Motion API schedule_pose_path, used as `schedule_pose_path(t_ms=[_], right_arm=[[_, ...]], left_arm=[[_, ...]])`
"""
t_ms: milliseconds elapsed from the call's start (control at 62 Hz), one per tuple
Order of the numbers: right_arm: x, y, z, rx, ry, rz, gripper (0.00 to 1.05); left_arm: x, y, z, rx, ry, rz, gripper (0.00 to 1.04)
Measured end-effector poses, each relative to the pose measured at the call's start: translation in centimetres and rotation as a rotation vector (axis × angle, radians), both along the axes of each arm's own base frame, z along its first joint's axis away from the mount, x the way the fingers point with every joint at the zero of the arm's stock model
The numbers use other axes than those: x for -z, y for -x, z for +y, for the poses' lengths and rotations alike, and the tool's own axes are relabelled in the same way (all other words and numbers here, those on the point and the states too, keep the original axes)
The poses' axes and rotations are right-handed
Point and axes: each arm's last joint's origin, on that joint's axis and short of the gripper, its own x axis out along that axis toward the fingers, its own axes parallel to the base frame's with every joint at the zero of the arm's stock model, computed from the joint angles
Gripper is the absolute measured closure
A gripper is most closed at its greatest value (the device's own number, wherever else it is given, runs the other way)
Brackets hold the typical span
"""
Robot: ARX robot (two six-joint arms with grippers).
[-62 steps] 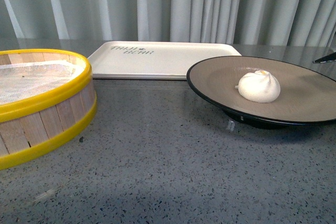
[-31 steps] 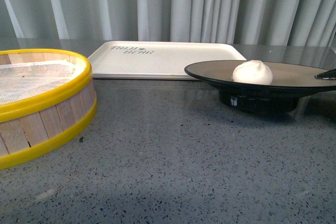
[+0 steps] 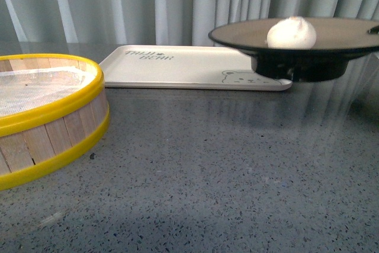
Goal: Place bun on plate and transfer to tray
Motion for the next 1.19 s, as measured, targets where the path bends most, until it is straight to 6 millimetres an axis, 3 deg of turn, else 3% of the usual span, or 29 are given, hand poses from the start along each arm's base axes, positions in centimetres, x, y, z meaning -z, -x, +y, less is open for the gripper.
schedule_pose_path(t_ms=[145, 307, 581, 855, 1194], right_arm=[[-0.9, -2.7, -1.3, 0.013, 0.03, -0.039, 1.02], [0.0, -6.6, -1.9, 0.011, 0.062, -0.009, 1.02], [0.5, -13.7, 0.3, -0.031, 0.043, -0.033, 1.02], [1.0, -16.3, 3.2, -0.054, -0.033, -0.029, 1.02], [3.0, -18.6, 4.5, -0.035, -0.076, 0.028, 1.02]], left_arm=[[0.0, 0.0, 0.0, 0.0, 0.0, 0.0, 0.07], [0.0, 0.0, 0.0, 0.0, 0.0, 0.0, 0.07], [0.0, 0.0, 0.0, 0.0, 0.0, 0.0, 0.07], [0.0, 0.0, 0.0, 0.0, 0.0, 0.0, 0.07], [0.0, 0.0, 0.0, 0.0, 0.0, 0.0, 0.07]])
